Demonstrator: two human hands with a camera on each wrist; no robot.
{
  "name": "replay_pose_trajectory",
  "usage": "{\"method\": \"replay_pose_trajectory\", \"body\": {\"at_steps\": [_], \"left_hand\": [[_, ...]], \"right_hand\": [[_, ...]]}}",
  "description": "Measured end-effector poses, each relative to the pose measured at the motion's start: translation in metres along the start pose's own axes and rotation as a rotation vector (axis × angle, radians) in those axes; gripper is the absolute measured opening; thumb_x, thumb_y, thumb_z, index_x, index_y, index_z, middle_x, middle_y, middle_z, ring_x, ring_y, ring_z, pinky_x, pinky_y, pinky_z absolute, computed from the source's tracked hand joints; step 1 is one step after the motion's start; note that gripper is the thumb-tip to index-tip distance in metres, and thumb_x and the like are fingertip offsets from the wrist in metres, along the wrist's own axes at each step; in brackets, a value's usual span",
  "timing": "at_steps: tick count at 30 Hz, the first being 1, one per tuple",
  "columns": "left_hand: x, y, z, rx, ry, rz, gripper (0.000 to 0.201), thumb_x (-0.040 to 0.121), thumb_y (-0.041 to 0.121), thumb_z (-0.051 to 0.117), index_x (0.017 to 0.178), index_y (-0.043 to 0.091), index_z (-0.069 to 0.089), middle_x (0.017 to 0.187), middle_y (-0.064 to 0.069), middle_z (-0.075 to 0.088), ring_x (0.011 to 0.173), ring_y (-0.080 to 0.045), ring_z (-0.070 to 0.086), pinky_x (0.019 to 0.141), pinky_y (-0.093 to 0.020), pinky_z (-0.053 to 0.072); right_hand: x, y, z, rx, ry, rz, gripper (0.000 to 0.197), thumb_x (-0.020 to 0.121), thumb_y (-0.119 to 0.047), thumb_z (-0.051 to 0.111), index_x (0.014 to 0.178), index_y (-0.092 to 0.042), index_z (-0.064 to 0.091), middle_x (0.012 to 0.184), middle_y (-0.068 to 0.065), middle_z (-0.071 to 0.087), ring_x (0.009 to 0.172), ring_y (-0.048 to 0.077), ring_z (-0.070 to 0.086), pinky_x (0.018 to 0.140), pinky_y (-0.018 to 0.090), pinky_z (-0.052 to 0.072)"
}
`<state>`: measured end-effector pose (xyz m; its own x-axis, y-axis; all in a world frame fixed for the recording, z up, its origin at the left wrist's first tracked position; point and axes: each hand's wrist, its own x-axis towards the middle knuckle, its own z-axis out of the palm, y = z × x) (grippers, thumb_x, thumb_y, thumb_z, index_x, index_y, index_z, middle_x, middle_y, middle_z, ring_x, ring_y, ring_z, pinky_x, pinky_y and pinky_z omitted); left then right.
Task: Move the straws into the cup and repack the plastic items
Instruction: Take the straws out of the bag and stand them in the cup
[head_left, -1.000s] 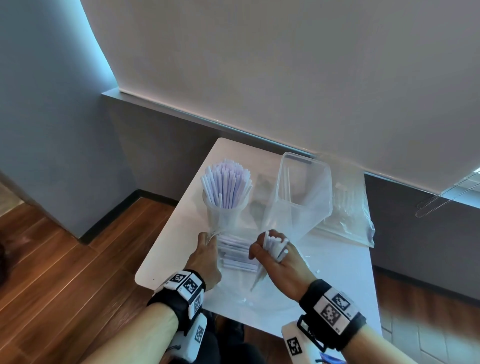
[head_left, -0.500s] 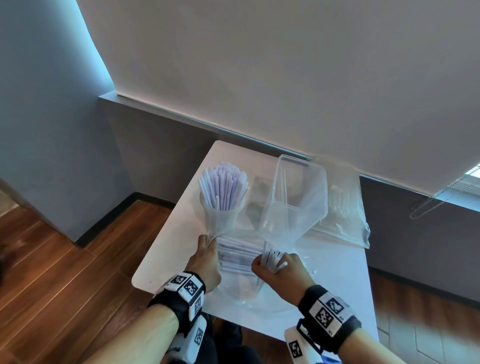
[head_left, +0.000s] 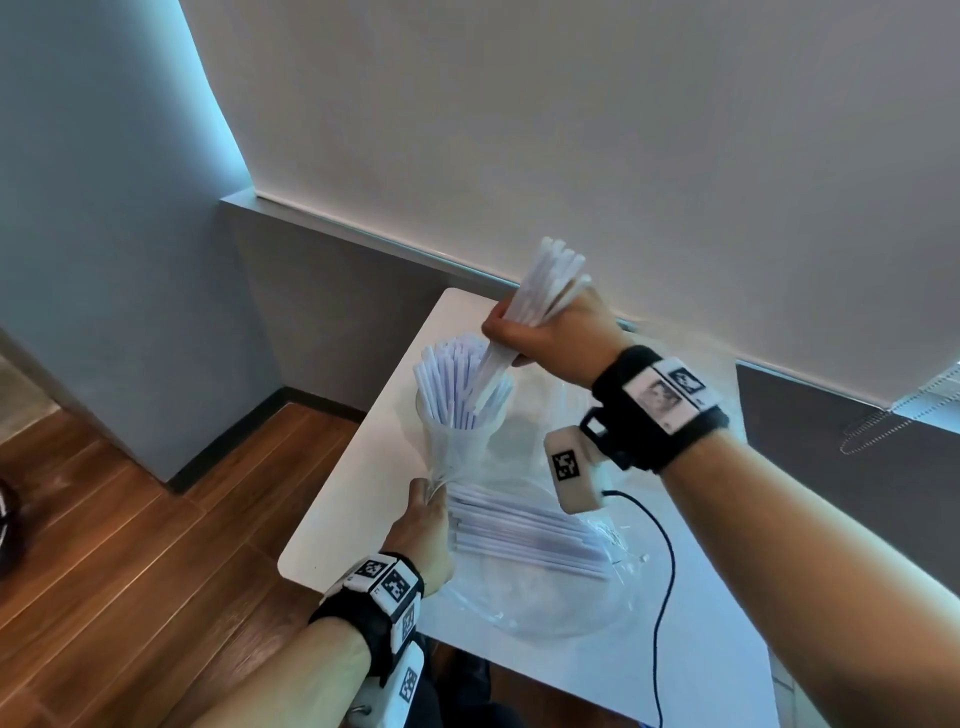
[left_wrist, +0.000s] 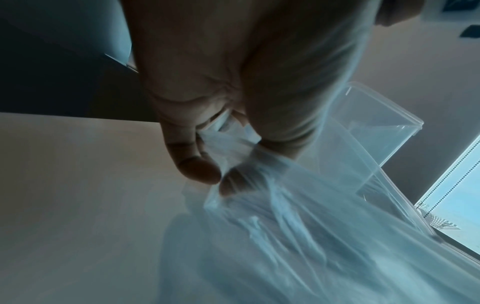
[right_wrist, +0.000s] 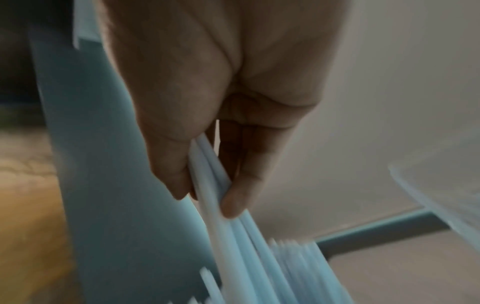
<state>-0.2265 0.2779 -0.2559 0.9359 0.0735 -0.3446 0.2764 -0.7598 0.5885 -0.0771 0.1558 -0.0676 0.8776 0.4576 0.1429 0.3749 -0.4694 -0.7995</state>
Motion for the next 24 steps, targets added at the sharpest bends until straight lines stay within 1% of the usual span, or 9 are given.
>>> {"method": "replay_pose_trajectory", "body": {"at_steps": [4, 8, 12, 14, 16, 19, 21, 22, 24], "left_hand": [[0.002, -0.005, 0.003, 0.006, 0.021, 0.018, 0.085, 0.078, 0.0, 0.059, 0.149, 0.023, 0.02, 0.141, -0.003, 0.022, 0.11, -0.031, 0.058, 0.096, -0.038, 0.049], [0.002, -0.009, 0.004, 0.002, 0.012, 0.023, 0.082, 0.077, -0.001, 0.058, 0.147, 0.022, 0.023, 0.139, -0.002, 0.023, 0.11, -0.031, 0.058, 0.094, -0.036, 0.049], [0.002, -0.009, 0.005, 0.005, 0.008, 0.013, 0.08, 0.077, -0.003, 0.056, 0.146, 0.022, 0.025, 0.14, -0.001, 0.022, 0.108, -0.03, 0.059, 0.093, -0.034, 0.049], [0.002, -0.009, 0.006, 0.003, 0.009, 0.012, 0.08, 0.077, -0.003, 0.055, 0.146, 0.022, 0.024, 0.141, 0.0, 0.021, 0.107, -0.03, 0.06, 0.093, -0.035, 0.049], [0.002, -0.01, 0.007, -0.008, 0.016, 0.014, 0.084, 0.076, -0.004, 0.056, 0.148, 0.024, 0.022, 0.142, 0.001, 0.02, 0.109, -0.03, 0.059, 0.096, -0.035, 0.049], [0.002, -0.009, 0.008, -0.011, 0.038, 0.028, 0.088, 0.076, -0.004, 0.058, 0.15, 0.026, 0.019, 0.144, 0.001, 0.019, 0.112, -0.028, 0.059, 0.097, -0.031, 0.048], [0.002, -0.008, 0.008, -0.011, 0.047, 0.031, 0.09, 0.076, -0.004, 0.058, 0.151, 0.027, 0.018, 0.145, 0.001, 0.019, 0.113, -0.027, 0.059, 0.097, -0.03, 0.048], [0.002, -0.008, 0.008, -0.014, 0.047, 0.03, 0.091, 0.076, -0.004, 0.058, 0.151, 0.028, 0.017, 0.145, 0.001, 0.018, 0.114, -0.027, 0.058, 0.098, -0.03, 0.048], [0.001, -0.008, 0.007, -0.02, 0.047, 0.027, 0.092, 0.076, -0.005, 0.059, 0.151, 0.027, 0.017, 0.146, 0.001, 0.017, 0.117, -0.027, 0.057, 0.1, -0.029, 0.047]], "right_hand": [[0.008, 0.01, 0.023, -0.148, -0.157, 0.112, 0.028, 0.079, -0.037, 0.08, 0.093, -0.014, 0.071, 0.087, 0.0, 0.074, 0.067, 0.013, 0.073, 0.07, 0.034, 0.062], [0.013, 0.017, 0.02, -0.271, -0.07, 0.083, 0.06, 0.069, -0.055, 0.081, 0.116, -0.023, 0.062, 0.104, -0.006, 0.068, 0.089, 0.012, 0.065, 0.073, 0.018, 0.047], [0.014, 0.02, 0.017, -0.125, 0.116, 0.024, 0.085, 0.062, -0.056, 0.085, 0.133, -0.029, 0.045, 0.116, -0.009, 0.058, 0.092, 0.014, 0.062, 0.081, 0.027, 0.05], [0.011, 0.02, 0.02, -0.091, 0.202, -0.029, 0.079, 0.073, -0.052, 0.08, 0.137, -0.029, 0.039, 0.125, -0.008, 0.055, 0.098, 0.012, 0.062, 0.084, 0.029, 0.051], [0.003, 0.021, 0.026, -0.107, 0.231, -0.138, 0.066, 0.089, -0.046, 0.064, 0.144, -0.025, 0.034, 0.139, -0.003, 0.049, 0.116, 0.015, 0.057, 0.097, 0.032, 0.048], [-0.013, 0.03, 0.044, -0.404, -0.017, -0.258, 0.063, 0.098, -0.045, 0.038, 0.152, -0.013, 0.027, 0.157, 0.005, 0.033, 0.144, 0.019, 0.03, 0.117, 0.029, 0.022], [-0.025, 0.041, 0.059, -0.642, -0.228, -0.238, 0.069, 0.097, -0.051, 0.023, 0.155, -0.015, 0.019, 0.162, 0.002, 0.021, 0.15, 0.017, 0.015, 0.121, 0.04, 0.016], [-0.029, 0.046, 0.063, -0.671, -0.264, -0.225, 0.07, 0.096, -0.053, 0.019, 0.155, -0.016, 0.016, 0.163, 0.001, 0.018, 0.15, 0.017, 0.012, 0.121, 0.043, 0.015], [-0.03, 0.049, 0.066, -0.595, -0.197, -0.221, 0.07, 0.097, -0.053, 0.023, 0.156, -0.017, 0.011, 0.164, 0.0, 0.013, 0.15, 0.017, 0.012, 0.123, 0.041, 0.011]]}}
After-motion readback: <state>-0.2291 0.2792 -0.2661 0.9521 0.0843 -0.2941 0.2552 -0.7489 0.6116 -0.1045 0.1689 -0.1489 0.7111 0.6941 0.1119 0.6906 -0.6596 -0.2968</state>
